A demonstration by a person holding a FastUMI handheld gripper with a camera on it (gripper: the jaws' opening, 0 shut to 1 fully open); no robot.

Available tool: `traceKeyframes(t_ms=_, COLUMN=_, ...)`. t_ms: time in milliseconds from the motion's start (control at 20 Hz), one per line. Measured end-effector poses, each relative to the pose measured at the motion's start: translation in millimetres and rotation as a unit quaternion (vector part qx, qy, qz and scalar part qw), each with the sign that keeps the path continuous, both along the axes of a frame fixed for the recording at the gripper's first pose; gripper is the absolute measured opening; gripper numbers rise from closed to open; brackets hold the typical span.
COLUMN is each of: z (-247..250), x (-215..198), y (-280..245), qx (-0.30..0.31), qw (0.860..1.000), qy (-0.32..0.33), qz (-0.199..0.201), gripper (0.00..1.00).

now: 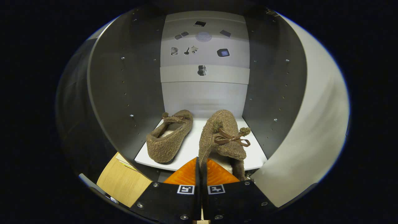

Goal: Open the shoe cabinet door, grab the shoes and put them into the shoe cabinet, then close the shoe cabinet door.

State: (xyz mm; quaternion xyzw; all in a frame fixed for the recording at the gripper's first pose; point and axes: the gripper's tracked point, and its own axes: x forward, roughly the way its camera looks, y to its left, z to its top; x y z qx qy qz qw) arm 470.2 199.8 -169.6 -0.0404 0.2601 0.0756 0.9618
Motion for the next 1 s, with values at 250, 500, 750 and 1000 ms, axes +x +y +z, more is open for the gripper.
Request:
traceKeyframes(t_ms=250, z=-7, x=37, y=6, qx=-0.008, qw=1.0, qy=0.009, qz=0.014, gripper=0.01)
traceKeyframes(t_ms=500, z=-16, x=72, y=8, qx=0.001, qw=0.999, qy=0.038, qz=0.013, gripper=0.01)
traceKeyframes(t_ms=750, z=-25, x=101, y=5, qx=-0.009, qw=0.998, qy=0.061, qz=0.015, gripper=0.01)
traceKeyframes(t_ms=1000, z=-38, x=112, y=10, qx=-0.011, qw=0.997, qy=0.071, qz=0.02, gripper=0.04)
